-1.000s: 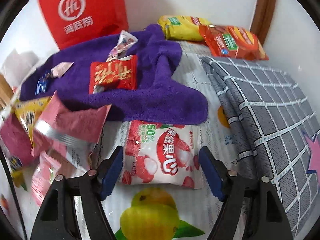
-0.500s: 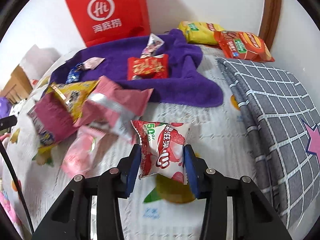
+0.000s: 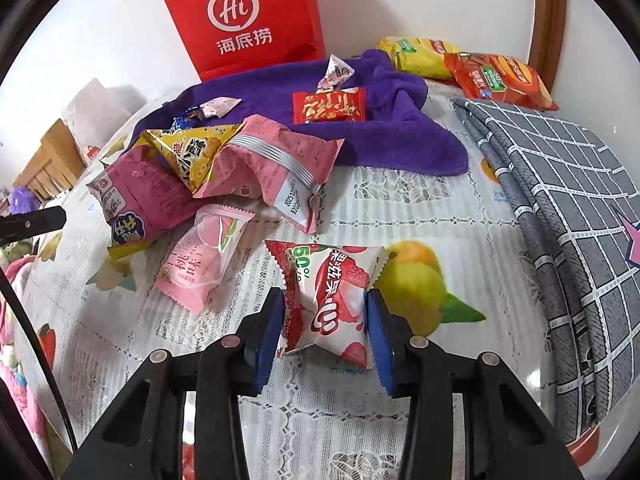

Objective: Organize snacks
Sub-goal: 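Grasp the green snack packet with the left tool while the right lifts the strawberry packet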

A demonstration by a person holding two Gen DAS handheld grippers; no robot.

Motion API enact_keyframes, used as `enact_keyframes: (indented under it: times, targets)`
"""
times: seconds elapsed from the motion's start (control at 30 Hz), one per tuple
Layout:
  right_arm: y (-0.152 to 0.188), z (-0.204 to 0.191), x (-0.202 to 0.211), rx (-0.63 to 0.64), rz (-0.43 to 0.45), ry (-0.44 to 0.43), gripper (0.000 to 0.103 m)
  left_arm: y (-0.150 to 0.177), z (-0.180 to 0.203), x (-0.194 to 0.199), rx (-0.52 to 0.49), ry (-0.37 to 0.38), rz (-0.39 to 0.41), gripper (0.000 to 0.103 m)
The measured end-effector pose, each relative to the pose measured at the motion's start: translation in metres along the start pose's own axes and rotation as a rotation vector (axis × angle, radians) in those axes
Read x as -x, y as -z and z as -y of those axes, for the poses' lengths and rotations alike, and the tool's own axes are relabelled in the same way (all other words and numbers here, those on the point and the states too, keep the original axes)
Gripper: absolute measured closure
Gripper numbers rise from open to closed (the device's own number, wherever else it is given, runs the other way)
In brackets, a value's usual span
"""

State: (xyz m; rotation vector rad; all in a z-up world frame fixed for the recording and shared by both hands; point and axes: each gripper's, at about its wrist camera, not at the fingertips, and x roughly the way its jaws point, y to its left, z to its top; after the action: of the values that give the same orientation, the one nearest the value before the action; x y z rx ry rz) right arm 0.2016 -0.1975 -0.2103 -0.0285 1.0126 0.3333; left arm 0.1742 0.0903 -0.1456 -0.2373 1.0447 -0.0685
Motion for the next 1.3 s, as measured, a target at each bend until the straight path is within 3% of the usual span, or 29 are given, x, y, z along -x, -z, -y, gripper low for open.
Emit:
enact_keyframes:
  times: [0.27, 0.43, 0.87, 1.03, 1.23, 1.3]
  targets:
    - [0.005, -0.001, -0.006, 0.011, 0.012, 0.012, 0.056, -0.014, -0.006, -0.004, 0.049, 0.028, 0.041, 0.041]
    - [0.008, -0.008, -0.008, 0.061, 0.032, 0.050, 0.052, -0.032, -0.015, -0.011, 0.078, 0.000, 0.066, 0.041]
    - [0.009, -0.007, -0.010, 0.046, 0.058, 0.044, 0.046, -0.051, -0.024, -0.076, 0.142, 0.066, -0.046, 0.043]
    - [0.008, -0.012, -0.012, 0.071, 0.053, 0.064, 0.044, -0.048, -0.024, -0.091, 0.150, 0.052, -0.075, 0.044]
    - [0.007, -0.012, -0.013, 0.085, 0.048, 0.058, 0.040, -0.046, -0.016, -0.091, 0.104, 0.007, -0.049, 0.043]
    - [0.007, -0.011, -0.013, 0.083, 0.048, 0.058, 0.040, -0.046, -0.015, -0.091, 0.097, 0.006, -0.047, 0.048]
